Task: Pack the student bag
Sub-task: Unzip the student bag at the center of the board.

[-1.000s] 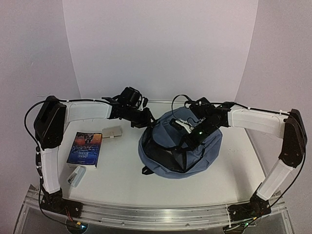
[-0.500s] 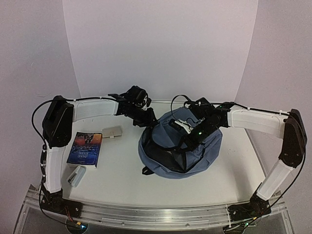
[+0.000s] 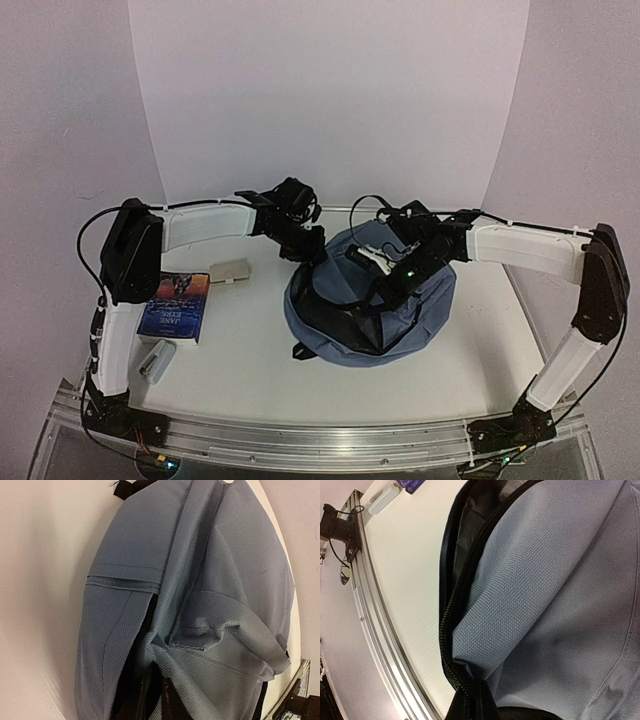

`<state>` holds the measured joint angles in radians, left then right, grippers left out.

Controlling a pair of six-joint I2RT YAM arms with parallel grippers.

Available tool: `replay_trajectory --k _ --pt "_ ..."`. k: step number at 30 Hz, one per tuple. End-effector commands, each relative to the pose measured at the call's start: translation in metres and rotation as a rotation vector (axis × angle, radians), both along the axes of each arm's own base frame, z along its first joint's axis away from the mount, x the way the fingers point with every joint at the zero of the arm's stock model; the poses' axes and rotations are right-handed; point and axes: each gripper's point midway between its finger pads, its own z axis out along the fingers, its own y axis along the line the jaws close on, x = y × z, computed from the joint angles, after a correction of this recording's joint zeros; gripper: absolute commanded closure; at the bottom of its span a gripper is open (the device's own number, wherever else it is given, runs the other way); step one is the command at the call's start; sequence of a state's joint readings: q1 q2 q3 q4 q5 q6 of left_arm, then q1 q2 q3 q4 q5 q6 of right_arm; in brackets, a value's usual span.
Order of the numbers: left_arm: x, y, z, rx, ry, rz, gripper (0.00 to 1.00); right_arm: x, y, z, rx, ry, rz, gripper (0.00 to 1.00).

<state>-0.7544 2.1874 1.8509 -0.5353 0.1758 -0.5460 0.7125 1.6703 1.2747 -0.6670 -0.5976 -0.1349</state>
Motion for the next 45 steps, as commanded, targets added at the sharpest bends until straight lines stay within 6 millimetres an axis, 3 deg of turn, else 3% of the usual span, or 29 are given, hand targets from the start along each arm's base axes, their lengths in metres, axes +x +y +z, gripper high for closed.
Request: replay_trajectory --k 1,12,21,32,37,41,43,45 --pt "0.012 -0.006 0.019 -0.007 -0.059 0.001 0.99 -0.011 0.002 -0.005 -0.008 0.037 0.031 1.0" --pt "0.024 -0.007 0.045 -0.035 -0.133 0.013 1.0 -0.018 0.003 -0.008 -0.015 0.042 0.049 1.0" --pt "0.044 0.0 0.041 -0.046 -0.144 0.042 1.0 -0.024 0.005 -0.009 -0.011 0.054 0.065 1.0" --pt "0.067 -0.017 0.049 -0.104 -0.18 0.012 1.0 -0.035 0.007 -0.013 -0.017 0.075 0.105 1.0" --pt "0.085 -0.008 0.045 -0.149 -0.161 0.051 1.0 -0.039 0.01 -0.01 -0.013 0.084 0.123 1.0" --pt "0.087 0.002 0.044 -0.164 -0.154 0.054 1.0 -0.028 0.018 0.01 0.004 0.041 0.118 1.0" --pt "0.081 0.005 0.051 -0.176 -0.159 0.045 0.99 -0.012 0.024 0.036 0.028 -0.022 0.102 1.0" --pt "0.074 0.012 0.059 -0.182 -0.168 0.048 0.86 0.014 0.024 0.06 0.058 -0.069 0.048 1.0"
